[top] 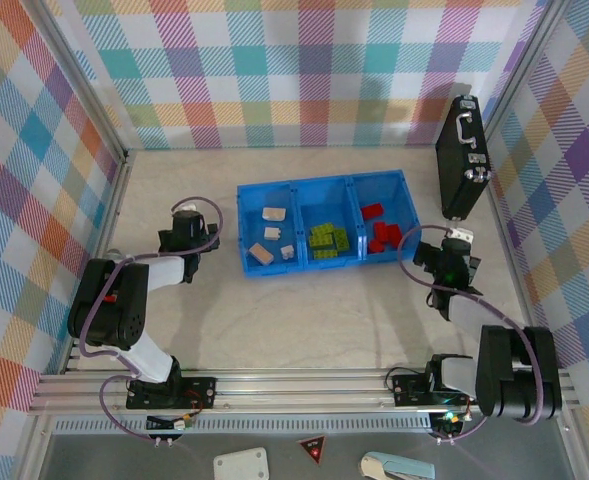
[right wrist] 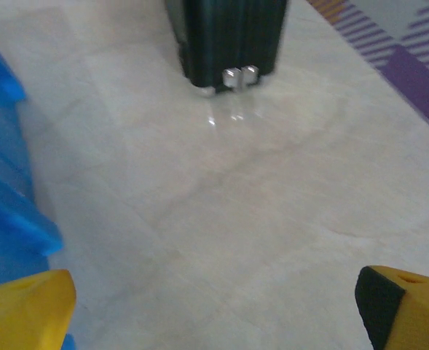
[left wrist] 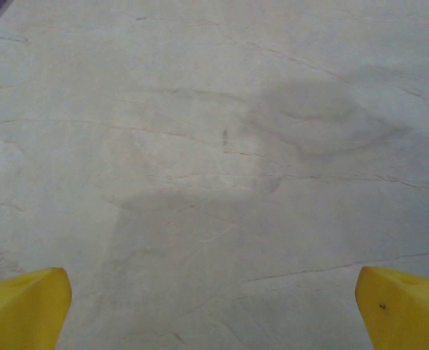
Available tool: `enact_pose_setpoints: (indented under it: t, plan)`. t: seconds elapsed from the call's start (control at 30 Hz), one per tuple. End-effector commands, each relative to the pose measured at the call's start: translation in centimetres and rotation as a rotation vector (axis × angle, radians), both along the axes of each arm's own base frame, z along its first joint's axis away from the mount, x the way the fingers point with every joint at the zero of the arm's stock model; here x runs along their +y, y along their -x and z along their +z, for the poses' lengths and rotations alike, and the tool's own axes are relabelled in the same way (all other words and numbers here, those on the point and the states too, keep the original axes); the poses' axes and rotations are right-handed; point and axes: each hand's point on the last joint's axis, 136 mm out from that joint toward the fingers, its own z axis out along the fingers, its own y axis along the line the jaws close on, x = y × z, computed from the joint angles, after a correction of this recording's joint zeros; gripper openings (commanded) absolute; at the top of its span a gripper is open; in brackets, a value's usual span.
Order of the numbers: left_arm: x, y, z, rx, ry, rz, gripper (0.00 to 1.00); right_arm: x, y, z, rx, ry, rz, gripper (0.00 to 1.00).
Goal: Sort the legos into containers by color
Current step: Reset both arms
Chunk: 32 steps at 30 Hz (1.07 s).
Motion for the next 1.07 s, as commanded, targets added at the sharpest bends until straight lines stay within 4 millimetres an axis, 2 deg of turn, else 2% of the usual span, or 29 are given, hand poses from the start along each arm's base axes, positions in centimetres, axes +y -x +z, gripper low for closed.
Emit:
enact_pose_setpoints:
  t: [0.0, 0.1, 0.2, 0.33, 0.43, 1.03]
  plan:
    - [-1.1, -0.3, 1.5, -0.085, 0.028, -0.086, 1.00, 3.6, -3.8, 3.1, -0.171, -0.084, 0.195, 1.00]
    - [-1.5, 0.2, 1.6, -0.117, 0.046, -0.119, 1.00, 4.9, -5.1, 3.6, -0.221, -0.052, 0.292, 0.99]
    - [-1.6, 0.6, 1.9, -0.161, 0.065, -0.144, 1.00, 6.9, -5.8, 2.0, -0.209, -0.063, 0.415, 0.99]
    - [-1.8, 1.0, 1.9, -0.196, 0.094, -0.167, 1.00, 7.9, -6.0, 1.0, -0.192, -0.066, 0.474, 0.99]
    - [-1.7, 1.4, 1.1, -0.219, 0.103, -0.174, 1.00, 7.2, -6.3, 1.0, -0.184, -0.059, 0.429, 0.99]
    - [-1.6, 1.4, 1.4, -0.239, 0.099, -0.171, 1.00, 7.5, -6.2, 1.2, -0.186, -0.059, 0.447, 0.99]
